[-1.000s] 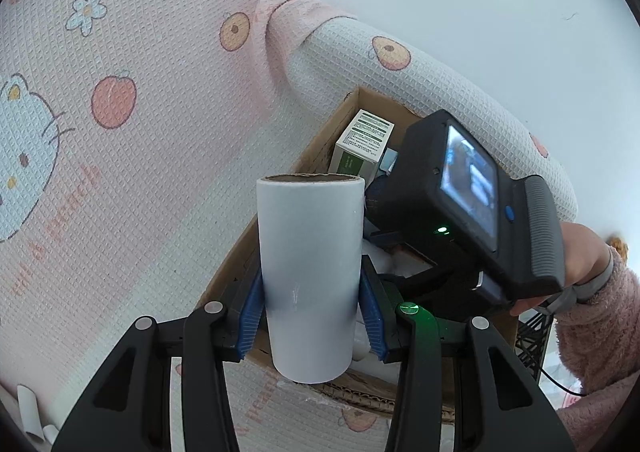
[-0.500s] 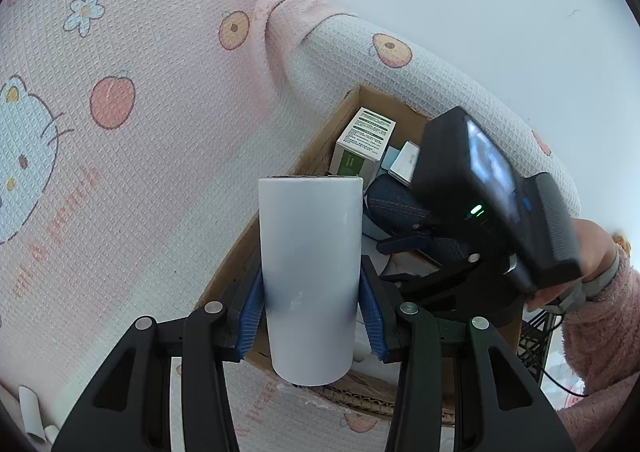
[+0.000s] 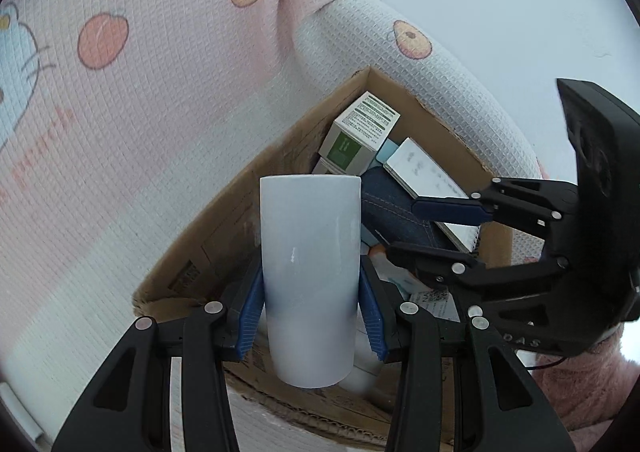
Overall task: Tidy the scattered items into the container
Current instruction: 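Open the right gripper to drop its tube while the left gripper releases its tube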
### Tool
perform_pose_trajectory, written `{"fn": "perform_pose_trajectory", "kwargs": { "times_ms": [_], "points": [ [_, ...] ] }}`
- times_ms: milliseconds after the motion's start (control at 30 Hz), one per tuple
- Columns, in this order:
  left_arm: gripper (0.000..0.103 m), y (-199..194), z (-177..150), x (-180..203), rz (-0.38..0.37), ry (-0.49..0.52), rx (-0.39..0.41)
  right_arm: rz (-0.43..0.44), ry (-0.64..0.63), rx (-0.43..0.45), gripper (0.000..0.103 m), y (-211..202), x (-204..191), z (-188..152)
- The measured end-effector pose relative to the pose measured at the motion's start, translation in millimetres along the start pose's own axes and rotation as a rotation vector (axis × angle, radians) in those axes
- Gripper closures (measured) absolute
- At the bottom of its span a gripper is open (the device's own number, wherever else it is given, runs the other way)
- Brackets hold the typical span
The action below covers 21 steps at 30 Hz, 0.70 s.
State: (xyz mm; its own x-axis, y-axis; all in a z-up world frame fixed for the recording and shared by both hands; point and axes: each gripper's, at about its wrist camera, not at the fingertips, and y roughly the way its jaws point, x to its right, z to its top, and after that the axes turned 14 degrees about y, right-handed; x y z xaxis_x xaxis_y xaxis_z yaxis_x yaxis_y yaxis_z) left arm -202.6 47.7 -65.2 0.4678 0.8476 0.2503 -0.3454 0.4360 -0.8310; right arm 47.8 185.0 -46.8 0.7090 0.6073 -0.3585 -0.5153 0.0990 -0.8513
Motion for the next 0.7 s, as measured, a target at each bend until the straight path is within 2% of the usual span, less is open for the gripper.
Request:
{"fn": "perform_pose_trajectory", "kwargs": {
  "times_ms": [100, 200, 333, 400, 467, 600, 700],
  "points": [
    [0.056, 4.1, 0.0, 3.2, 0.000, -0.004, 0.000, -0.007, -0.014, 0.001, 0.066, 16.2, 3.4, 0.8],
    [0.056, 12.4, 0.9, -0.5, -0.017, -0.060, -0.018, 0.026, -0.003, -0.011, 0.066, 19.8, 11.6, -5.2],
    [0.056, 21.1, 5.0, -2.6, -0.024, -0.106, -0.024, 0.014, 0.004, -0.039, 0.064, 31.5, 13.4, -7.3],
    [0.056, 24.6, 6.3, -3.8, -0.029, -0.126, -0.025, 0.007, 0.009, -0.039, 0.058, 28.9, 9.6, -9.0],
    [0.056, 27.0, 7.8, -6.6, -0.018, -0.145, -0.020, 0.006, 0.027, -0.025, 0.044, 25.1, 9.7, -9.9],
    [0.056, 30.3, 9.9, -6.7, 0.022, -0.144, -0.026, 0.027, 0.054, 0.009, 0.042, 18.9, 12.3, -6.9],
    [0.056, 31.5, 8.2, -5.3, 0.016, -0.149, -0.025, 0.044, 0.068, 0.039, 0.042, 9.1, 14.4, -9.2]
  ]
}}
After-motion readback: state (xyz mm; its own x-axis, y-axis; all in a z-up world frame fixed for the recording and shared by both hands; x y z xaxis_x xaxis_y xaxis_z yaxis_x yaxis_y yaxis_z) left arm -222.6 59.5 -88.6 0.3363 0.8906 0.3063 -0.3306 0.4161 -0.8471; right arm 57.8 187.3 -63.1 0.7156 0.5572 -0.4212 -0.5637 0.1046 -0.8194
